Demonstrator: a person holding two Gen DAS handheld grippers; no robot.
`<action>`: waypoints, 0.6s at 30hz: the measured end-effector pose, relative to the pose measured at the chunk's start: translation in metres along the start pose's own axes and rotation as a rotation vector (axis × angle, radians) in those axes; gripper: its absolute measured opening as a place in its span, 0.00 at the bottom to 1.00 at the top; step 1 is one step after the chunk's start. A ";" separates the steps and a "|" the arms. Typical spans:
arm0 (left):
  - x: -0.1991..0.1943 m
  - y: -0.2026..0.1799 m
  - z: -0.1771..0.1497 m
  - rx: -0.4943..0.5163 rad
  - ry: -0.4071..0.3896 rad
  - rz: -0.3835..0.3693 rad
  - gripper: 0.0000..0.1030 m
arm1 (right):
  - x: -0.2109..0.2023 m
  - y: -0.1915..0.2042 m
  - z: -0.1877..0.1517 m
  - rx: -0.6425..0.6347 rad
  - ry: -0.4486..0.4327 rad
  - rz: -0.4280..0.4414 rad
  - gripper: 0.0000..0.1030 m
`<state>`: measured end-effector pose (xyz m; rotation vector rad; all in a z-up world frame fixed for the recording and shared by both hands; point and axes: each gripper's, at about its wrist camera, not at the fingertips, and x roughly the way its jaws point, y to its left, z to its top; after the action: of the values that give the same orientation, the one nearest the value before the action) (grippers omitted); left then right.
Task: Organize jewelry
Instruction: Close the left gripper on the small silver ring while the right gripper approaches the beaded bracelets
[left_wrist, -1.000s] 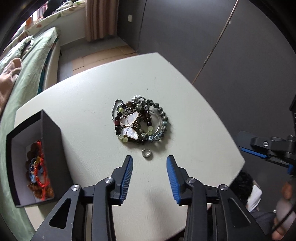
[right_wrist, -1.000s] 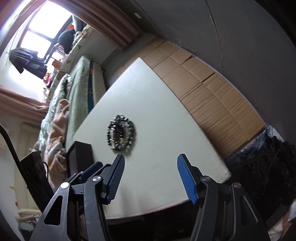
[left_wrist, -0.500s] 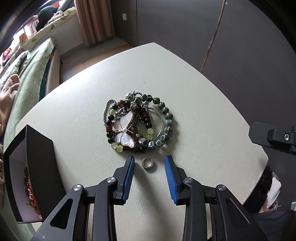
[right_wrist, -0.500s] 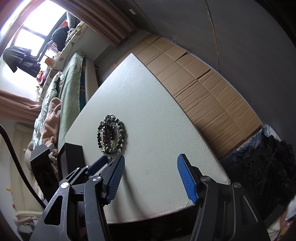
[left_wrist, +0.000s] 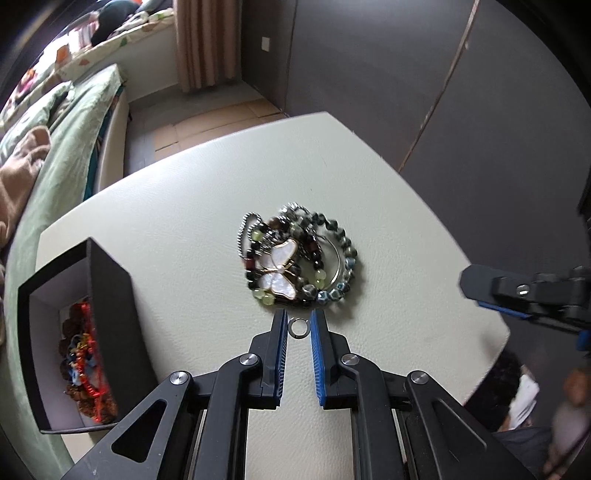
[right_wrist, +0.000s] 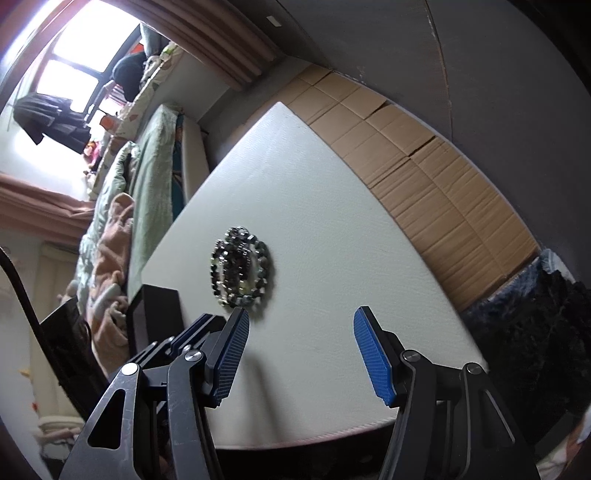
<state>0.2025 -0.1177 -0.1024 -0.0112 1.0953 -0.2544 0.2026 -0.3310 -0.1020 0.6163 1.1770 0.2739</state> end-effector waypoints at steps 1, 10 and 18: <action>-0.003 0.002 0.001 -0.009 -0.006 -0.006 0.13 | 0.002 0.002 0.000 -0.003 -0.002 0.007 0.59; -0.034 0.030 0.007 -0.064 -0.075 -0.030 0.13 | 0.022 0.023 0.004 -0.035 0.000 0.025 0.44; -0.051 0.052 0.011 -0.091 -0.111 -0.037 0.13 | 0.046 0.048 0.011 -0.077 0.020 0.006 0.39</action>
<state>0.2007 -0.0580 -0.0594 -0.1261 0.9963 -0.2344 0.2356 -0.2725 -0.1065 0.5510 1.1787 0.3294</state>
